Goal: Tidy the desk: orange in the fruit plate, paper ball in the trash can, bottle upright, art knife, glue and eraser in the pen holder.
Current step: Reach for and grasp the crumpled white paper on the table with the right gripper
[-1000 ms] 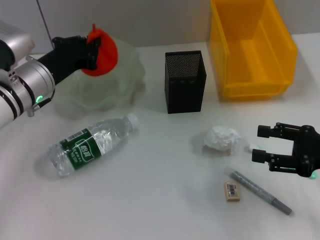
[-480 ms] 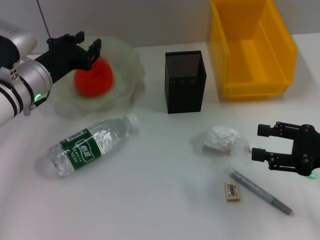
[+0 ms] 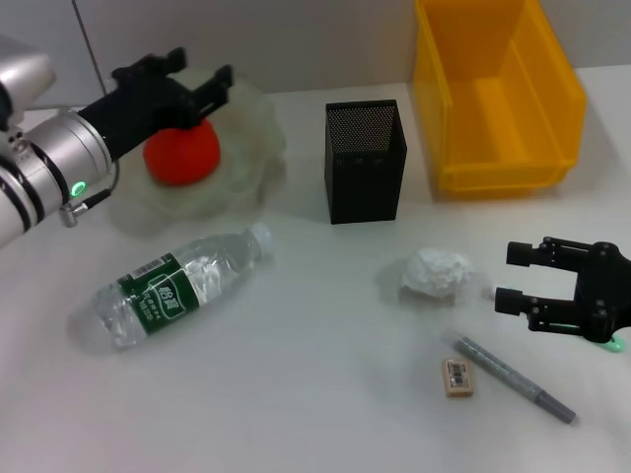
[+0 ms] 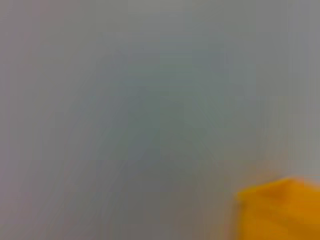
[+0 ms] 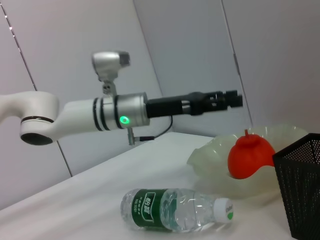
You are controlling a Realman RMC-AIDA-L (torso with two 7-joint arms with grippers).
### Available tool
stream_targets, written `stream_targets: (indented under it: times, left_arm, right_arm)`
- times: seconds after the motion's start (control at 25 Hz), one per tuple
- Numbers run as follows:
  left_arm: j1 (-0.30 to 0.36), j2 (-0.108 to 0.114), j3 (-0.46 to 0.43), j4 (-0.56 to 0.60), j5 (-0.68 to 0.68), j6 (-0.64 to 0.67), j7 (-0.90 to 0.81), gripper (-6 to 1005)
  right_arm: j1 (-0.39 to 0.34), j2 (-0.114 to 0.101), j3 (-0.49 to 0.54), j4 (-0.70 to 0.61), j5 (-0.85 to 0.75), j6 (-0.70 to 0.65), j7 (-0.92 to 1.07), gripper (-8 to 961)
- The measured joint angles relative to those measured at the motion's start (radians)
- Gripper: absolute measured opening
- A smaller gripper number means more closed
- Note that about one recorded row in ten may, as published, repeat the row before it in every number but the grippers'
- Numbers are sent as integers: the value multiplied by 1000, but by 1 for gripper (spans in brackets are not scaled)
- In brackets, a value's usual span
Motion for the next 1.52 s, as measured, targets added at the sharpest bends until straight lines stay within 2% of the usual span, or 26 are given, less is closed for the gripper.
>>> stream_targets:
  times: [0.08, 0.12, 0.2, 0.24, 0.36, 0.44, 0.48, 0.56, 0.64, 0.76, 0.88, 0.92, 1.0, 1.32, 1.52]
  left_arm:
    - [0, 0, 0, 0, 0, 0, 0, 681]
    - [52, 18, 39, 96, 88, 127, -196, 680]
    - [96, 38, 42, 197, 256, 307, -409, 677]
    - [96, 38, 42, 197, 256, 307, -409, 676]
    - [117, 55, 37, 231, 360, 434, -512, 674]
    - [123, 59, 33, 231, 375, 465, -523, 676]
    - [145, 68, 26, 233, 402, 532, -529, 677]
    - [157, 71, 25, 237, 413, 555, -528, 679]
    - [167, 72, 25, 240, 426, 575, -525, 733]
    - [182, 68, 26, 243, 536, 610, -483, 815]
    - [182, 68, 26, 243, 536, 610, -483, 815]
    - [193, 50, 25, 243, 604, 604, -437, 815]
    - [203, 42, 25, 243, 632, 596, -401, 815]
    - [224, 41, 25, 243, 638, 580, -377, 815]
    - [227, 41, 25, 244, 639, 579, -377, 814]
  right_arm:
    - [1, 0, 2, 0, 0, 0, 2, 745]
    - [1, 0, 3, 0, 0, 0, 3, 745]
    - [2, 0, 3, 1, -1, 1, 3, 745]
    - [3, -1, 3, 1, -1, 2, 4, 744]
    - [3, -2, 4, 1, -1, 4, 5, 744]
    - [2, -2, 3, 1, -1, 5, 5, 744]
    - [2, -3, 2, 1, -1, 5, 6, 744]
    - [2, -3, 0, 1, -1, 5, 7, 744]
    - [2, -4, -1, 1, -1, 3, 10, 744]
    - [0, -5, -1, 1, -2, 0, 14, 744]
    - [0, -6, -1, 1, -2, -1, 17, 744]
    - [0, -6, -1, 1, -3, -1, 17, 744]
    - [0, -7, -1, 1, -4, -1, 17, 744]
    - [-1, -7, 0, 0, -3, -1, 21, 744]
    - [47, -6, 5, -102, 30, -68, 233, 744]
